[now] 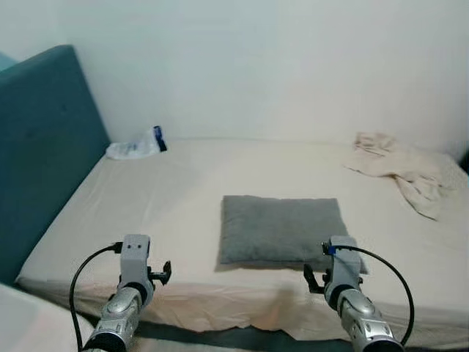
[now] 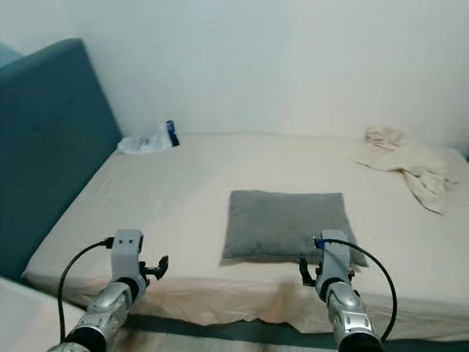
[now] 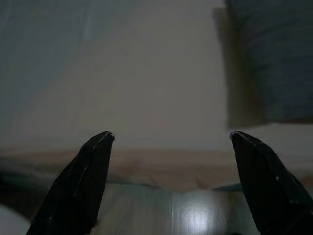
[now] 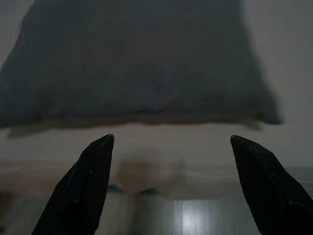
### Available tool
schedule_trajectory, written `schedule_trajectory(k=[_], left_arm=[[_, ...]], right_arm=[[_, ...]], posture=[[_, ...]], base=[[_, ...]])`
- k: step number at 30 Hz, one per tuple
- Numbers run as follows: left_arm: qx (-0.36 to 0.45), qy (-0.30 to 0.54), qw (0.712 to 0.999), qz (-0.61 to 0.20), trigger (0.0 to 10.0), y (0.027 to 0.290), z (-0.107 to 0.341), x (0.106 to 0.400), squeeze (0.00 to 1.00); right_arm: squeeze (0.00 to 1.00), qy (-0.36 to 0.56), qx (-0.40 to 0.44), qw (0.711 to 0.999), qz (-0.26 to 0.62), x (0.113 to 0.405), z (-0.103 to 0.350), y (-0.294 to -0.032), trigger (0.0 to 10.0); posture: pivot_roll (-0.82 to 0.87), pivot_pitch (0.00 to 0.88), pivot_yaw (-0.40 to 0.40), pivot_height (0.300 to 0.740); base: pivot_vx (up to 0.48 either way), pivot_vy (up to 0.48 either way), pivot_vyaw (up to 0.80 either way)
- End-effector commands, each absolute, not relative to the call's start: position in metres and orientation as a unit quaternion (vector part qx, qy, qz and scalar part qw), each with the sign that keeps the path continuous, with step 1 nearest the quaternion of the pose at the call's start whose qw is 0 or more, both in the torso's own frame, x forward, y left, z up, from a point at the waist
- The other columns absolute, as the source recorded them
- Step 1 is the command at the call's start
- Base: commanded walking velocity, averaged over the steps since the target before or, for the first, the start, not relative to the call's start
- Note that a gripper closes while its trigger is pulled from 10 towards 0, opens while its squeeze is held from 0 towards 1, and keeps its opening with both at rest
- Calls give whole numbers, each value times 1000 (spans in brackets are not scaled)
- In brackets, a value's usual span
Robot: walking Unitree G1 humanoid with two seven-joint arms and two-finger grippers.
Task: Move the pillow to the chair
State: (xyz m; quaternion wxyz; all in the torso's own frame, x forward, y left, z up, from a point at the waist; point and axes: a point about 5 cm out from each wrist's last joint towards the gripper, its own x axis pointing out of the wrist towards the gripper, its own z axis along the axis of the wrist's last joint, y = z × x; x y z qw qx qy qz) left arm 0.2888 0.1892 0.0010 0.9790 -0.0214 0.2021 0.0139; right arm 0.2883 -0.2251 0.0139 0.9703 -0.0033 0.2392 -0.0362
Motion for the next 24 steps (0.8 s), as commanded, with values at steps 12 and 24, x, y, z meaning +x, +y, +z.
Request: schedule_trajectory(k=[12, 24], left_arm=[[62, 196, 974, 101, 10000, 224, 8, 289, 0], [111, 181, 968, 131, 10000, 247, 11, 279, 0]], right_arm=[[0, 208, -50, 975, 57, 316, 29, -183, 10000], [0, 183, -39, 978, 94, 328, 38, -152, 10000]], posture=[[-85, 1, 40, 740], [-25, 52, 1, 740]], base=[[0, 0, -800], [0, 0, -200]])
